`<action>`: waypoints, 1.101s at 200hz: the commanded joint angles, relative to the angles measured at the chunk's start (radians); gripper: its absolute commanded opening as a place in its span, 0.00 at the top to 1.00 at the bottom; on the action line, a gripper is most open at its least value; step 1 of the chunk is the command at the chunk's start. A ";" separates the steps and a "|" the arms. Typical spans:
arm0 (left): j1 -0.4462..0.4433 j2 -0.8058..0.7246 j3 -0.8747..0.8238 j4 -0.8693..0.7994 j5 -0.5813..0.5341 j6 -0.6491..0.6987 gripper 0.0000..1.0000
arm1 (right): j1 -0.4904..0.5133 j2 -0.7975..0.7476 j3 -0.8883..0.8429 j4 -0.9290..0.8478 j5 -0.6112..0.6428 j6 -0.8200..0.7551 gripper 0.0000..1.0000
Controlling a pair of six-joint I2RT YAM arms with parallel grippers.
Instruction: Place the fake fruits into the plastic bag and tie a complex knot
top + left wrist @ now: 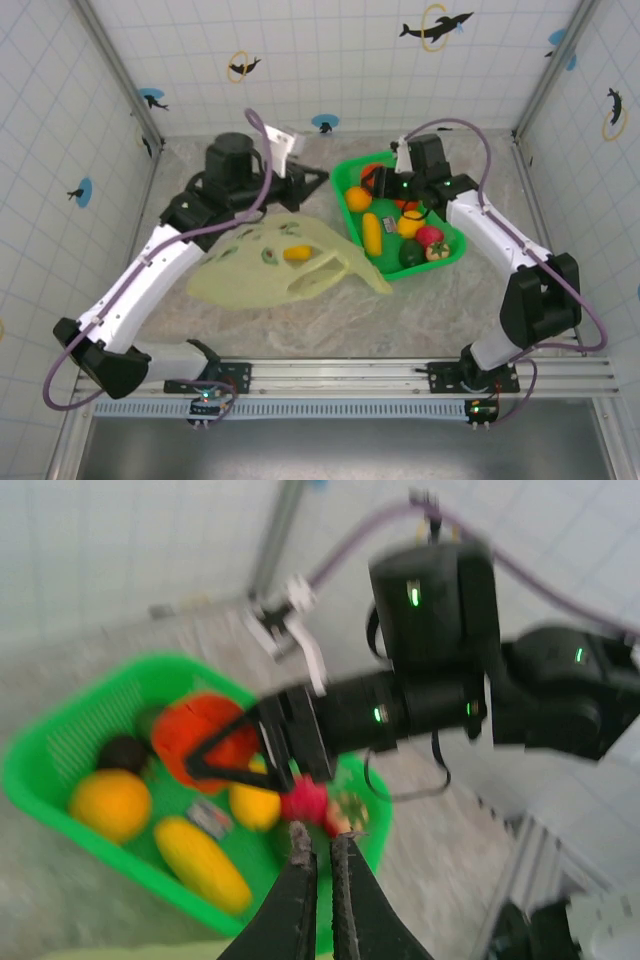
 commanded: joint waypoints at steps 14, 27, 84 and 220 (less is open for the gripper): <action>-0.039 -0.107 -0.204 -0.168 -0.077 -0.092 0.92 | -0.029 -0.046 -0.079 0.040 -0.005 0.021 0.48; -0.039 -0.139 -0.287 -0.194 -0.112 -0.118 0.92 | -0.019 -0.047 -0.091 0.045 -0.007 0.014 0.48; 0.001 0.052 -0.506 -0.076 -0.332 -0.185 0.91 | 0.045 -0.018 -0.106 0.065 0.008 -0.001 0.48; 0.223 0.651 0.105 0.116 -0.291 0.046 0.91 | 0.036 -0.129 -0.192 0.084 0.104 -0.012 0.47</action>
